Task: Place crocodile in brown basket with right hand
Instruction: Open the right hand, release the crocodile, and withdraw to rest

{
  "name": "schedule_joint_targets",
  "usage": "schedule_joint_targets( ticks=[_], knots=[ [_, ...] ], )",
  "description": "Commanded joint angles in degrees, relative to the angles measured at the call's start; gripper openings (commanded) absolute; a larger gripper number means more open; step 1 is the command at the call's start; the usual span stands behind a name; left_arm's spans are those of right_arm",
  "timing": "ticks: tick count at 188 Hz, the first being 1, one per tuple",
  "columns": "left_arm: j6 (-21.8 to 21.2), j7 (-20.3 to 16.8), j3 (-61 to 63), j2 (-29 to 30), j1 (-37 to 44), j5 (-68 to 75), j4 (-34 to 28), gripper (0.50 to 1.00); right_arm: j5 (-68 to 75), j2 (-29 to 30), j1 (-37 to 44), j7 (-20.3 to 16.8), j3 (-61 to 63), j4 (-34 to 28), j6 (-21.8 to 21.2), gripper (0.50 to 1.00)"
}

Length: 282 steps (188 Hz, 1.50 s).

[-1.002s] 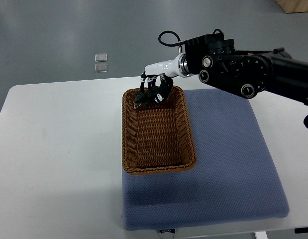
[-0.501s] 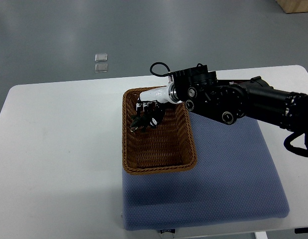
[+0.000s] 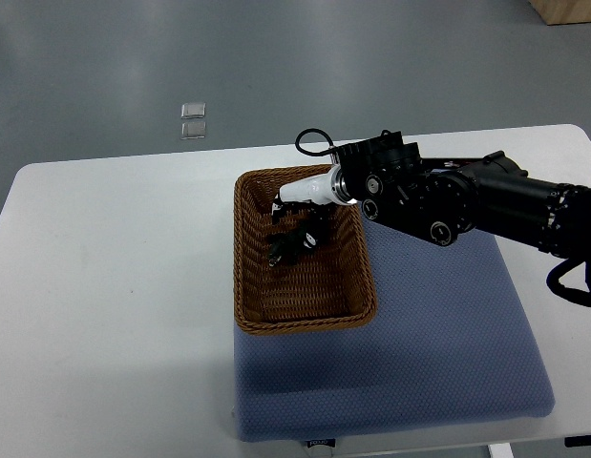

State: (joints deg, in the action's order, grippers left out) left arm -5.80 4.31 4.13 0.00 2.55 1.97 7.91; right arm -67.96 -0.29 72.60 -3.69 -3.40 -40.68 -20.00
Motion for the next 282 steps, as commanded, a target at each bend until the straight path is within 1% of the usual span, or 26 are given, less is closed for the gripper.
schedule_joint_targets(
  ticks=[1,31,59,70,89,113,134,155,178,195,202,232,282],
  knots=[
    [0.0,0.0,0.0,0.0,0.0,0.0,0.0,1.0,0.4,-0.8,0.2,0.0,0.8,0.0,-0.3,0.928],
    [0.0,0.0,0.0,0.0,0.0,0.0,0.0,1.0,1.1,-3.1,1.4,0.3,2.8,0.0,-0.4,0.928],
    [0.0,0.1,0.1,0.0,0.0,0.0,0.0,1.0,5.2,-7.9,1.7,0.3,14.2,0.0,-0.7,0.928],
    [0.0,0.2,0.1,0.0,0.0,0.0,0.1,1.0,7.8,-10.7,0.8,0.4,19.0,0.2,-0.3,0.928],
    [0.0,0.2,0.2,0.0,0.1,0.0,0.2,1.0,14.4,-14.8,-4.4,0.9,28.9,0.3,1.1,0.928],
    [0.0,0.3,0.2,0.0,0.0,0.0,0.2,1.0,22.6,-16.1,-10.9,2.6,43.3,0.4,1.7,0.928],
    [0.0,0.3,0.3,0.0,0.0,0.0,0.2,1.0,30.0,-15.4,-17.7,5.8,55.5,1.1,1.9,0.928],
    [0.0,0.4,0.3,0.0,0.0,0.0,0.2,1.0,39.2,-14.2,-23.9,9.7,65.0,2.2,3.5,0.928],
    [0.0,0.4,0.2,0.0,0.0,0.0,0.2,1.0,49.4,-11.2,-27.7,12.5,67.9,3.9,5.6,0.928],
    [0.0,0.4,0.2,0.0,0.0,0.0,0.2,1.0,57.4,-10.0,-29.4,14.8,67.9,5.3,5.9,0.928],
    [0.0,0.4,0.2,0.0,0.0,0.0,0.2,1.0,59.9,-9.9,-30.0,15.2,67.8,5.4,5.9,0.928],
    [0.0,0.4,0.2,0.0,0.0,0.0,0.2,1.0,67.8,-8.5,-31.8,15.3,67.8,5.5,5.3,0.928],
    [0.0,0.4,0.2,0.0,0.0,0.0,0.2,1.0,68.5,-7.5,-33.8,15.4,67.9,5.5,5.2,0.928]
  ],
)
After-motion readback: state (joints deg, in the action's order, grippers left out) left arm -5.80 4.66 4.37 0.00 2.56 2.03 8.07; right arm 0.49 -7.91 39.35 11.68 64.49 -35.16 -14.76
